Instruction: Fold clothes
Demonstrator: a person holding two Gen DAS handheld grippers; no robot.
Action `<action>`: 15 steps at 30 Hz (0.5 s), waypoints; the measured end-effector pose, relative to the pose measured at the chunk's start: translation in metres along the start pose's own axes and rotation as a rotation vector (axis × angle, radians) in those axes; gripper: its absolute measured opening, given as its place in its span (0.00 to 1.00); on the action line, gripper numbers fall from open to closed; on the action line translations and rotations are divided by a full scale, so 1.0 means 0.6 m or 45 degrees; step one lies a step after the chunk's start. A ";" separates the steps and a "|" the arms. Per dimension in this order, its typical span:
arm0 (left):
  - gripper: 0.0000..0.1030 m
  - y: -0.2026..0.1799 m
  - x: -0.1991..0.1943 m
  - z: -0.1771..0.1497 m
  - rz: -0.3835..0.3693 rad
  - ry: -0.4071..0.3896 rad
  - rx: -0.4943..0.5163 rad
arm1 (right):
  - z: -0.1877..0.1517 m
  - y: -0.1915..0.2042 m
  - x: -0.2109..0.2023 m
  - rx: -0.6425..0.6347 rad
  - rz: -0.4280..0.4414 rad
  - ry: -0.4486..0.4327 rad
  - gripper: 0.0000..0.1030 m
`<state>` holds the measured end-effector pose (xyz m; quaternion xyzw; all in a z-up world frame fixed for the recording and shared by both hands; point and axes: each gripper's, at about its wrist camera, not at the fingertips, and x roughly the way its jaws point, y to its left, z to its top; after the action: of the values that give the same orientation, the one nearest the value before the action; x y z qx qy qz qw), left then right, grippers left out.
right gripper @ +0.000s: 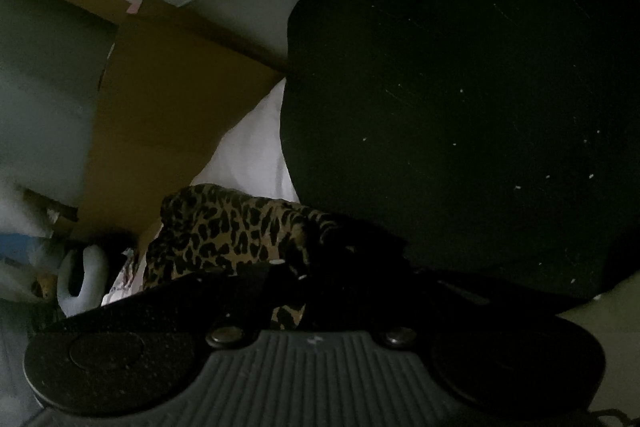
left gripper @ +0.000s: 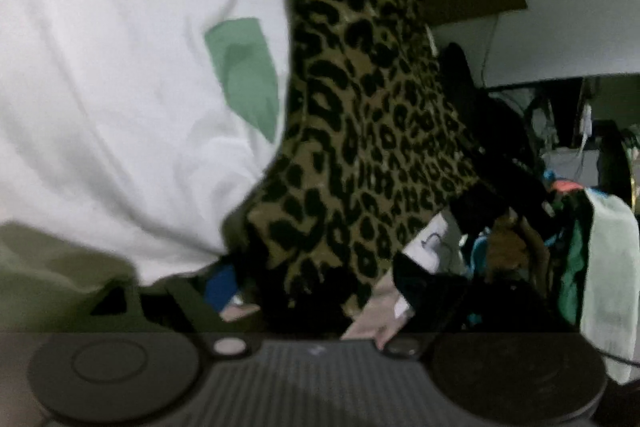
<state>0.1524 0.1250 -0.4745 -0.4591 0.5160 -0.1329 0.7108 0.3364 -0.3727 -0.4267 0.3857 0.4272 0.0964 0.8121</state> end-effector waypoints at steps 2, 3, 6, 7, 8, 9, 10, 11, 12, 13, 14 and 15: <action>0.82 0.007 -0.001 0.001 -0.018 -0.023 -0.076 | -0.002 0.000 0.001 0.006 -0.003 -0.003 0.05; 0.80 0.009 -0.001 0.003 -0.022 -0.029 -0.100 | -0.003 -0.001 0.002 0.010 -0.004 -0.005 0.05; 0.70 0.015 -0.004 0.004 -0.028 -0.043 -0.163 | -0.006 -0.001 0.000 0.013 -0.001 -0.007 0.05; 0.66 0.015 -0.003 0.006 -0.026 -0.036 -0.159 | -0.006 -0.001 0.000 0.004 -0.002 -0.006 0.05; 0.57 0.015 -0.003 0.007 -0.023 -0.029 -0.154 | -0.007 -0.001 -0.001 -0.001 -0.002 -0.003 0.05; 0.51 0.016 -0.003 0.008 -0.018 -0.024 -0.146 | -0.007 -0.002 -0.002 0.001 0.001 -0.003 0.05; 0.48 0.018 -0.003 0.009 -0.014 -0.022 -0.144 | -0.008 -0.003 -0.002 0.004 0.003 -0.002 0.05; 0.42 0.022 -0.002 0.010 -0.013 -0.024 -0.159 | -0.008 -0.004 -0.001 0.004 0.002 -0.003 0.05; 0.38 0.023 -0.001 0.011 -0.018 -0.024 -0.173 | -0.008 -0.004 -0.001 0.004 0.001 -0.003 0.05; 0.35 0.022 0.001 0.013 -0.028 -0.023 -0.176 | -0.008 -0.004 0.000 0.004 0.000 -0.003 0.05; 0.28 0.021 0.003 0.015 -0.039 -0.021 -0.178 | -0.008 -0.004 0.001 0.004 -0.002 -0.004 0.05; 0.22 0.020 0.005 0.016 -0.041 -0.018 -0.174 | -0.009 -0.004 0.001 0.004 -0.003 -0.003 0.05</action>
<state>0.1587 0.1344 -0.4851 -0.5158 0.5113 -0.1057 0.6793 0.3326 -0.3711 -0.4305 0.3865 0.4267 0.0944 0.8122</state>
